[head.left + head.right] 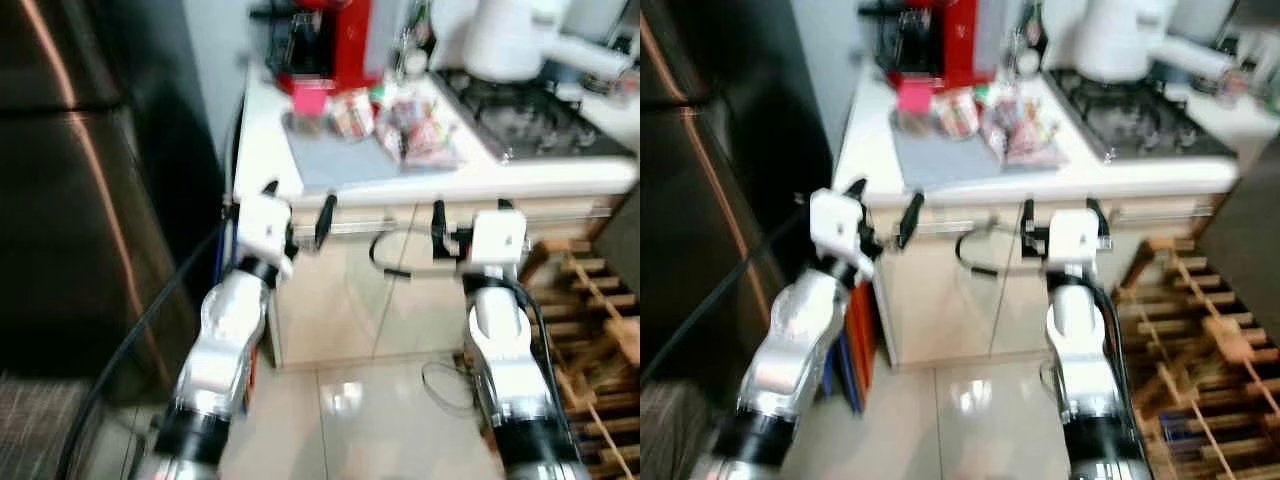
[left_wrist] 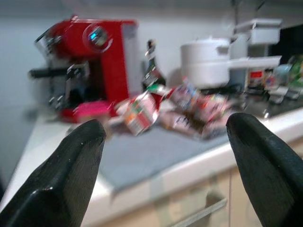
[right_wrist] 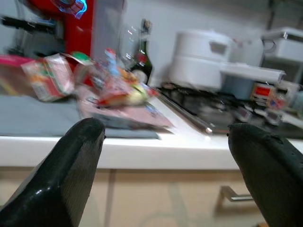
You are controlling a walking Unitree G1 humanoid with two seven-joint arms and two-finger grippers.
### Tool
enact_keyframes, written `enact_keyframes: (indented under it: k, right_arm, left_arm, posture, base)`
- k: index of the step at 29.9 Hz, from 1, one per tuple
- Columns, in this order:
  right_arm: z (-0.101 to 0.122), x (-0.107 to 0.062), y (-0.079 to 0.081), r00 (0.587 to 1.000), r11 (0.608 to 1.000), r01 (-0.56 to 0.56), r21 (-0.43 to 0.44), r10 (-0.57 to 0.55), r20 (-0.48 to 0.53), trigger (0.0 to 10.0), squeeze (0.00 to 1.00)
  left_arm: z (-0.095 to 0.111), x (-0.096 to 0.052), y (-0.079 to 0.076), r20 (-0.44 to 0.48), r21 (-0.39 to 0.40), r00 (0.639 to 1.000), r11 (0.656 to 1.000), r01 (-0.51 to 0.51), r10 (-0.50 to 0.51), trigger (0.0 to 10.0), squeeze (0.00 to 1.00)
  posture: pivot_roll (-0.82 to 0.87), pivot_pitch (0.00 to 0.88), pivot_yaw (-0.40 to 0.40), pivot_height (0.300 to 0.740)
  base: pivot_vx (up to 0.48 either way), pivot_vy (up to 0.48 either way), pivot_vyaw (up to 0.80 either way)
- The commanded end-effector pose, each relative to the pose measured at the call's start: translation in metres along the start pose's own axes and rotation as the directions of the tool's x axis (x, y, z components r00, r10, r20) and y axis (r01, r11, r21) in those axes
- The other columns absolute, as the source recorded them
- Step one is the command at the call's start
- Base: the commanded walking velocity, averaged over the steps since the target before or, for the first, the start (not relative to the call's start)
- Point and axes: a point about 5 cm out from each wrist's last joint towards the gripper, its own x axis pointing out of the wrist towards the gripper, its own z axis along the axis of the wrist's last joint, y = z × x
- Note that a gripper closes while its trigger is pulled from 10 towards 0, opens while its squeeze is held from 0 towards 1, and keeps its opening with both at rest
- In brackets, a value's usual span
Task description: Restocking fridge
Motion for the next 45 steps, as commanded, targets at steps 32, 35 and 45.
enact_keyframes:
  k: [32, 35, 45]
  right_arm:
    - [0.071, 0.011, 0.001, 0.949, 0.996, 0.089, 0.018, -0.091, 0.300, 10.0, 0.00]
    - [0.070, 0.010, 0.001, 0.949, 0.995, 0.096, 0.016, -0.096, 0.300, 10.0, 0.00]
    - [0.059, -0.010, -0.007, 0.960, 0.993, 0.116, -0.031, -0.104, 0.261, 10.0, 0.00]
  left_arm:
    - [0.039, 0.061, 0.029, -0.041, 0.057, 0.997, 0.996, -0.067, 0.069, 10.0, 0.00]
    - [0.035, 0.068, 0.035, -0.077, 0.067, 0.992, 0.994, -0.091, 0.096, 10.0, 0.00]
    - [0.040, 0.085, 0.041, -0.050, 0.003, 0.995, 0.996, -0.091, 0.091, 10.0, 0.00]
  posture:
    - [-0.08, 0.000, 0.063, 0.740]
    - [-0.09, 0.000, 0.072, 0.740]
    - [-0.14, 0.000, 0.090, 0.740]
  base:
    - [0.327, 0.000, 0.00]
    - [0.000, 0.000, 0.00]
    - [0.315, 0.000, 0.00]
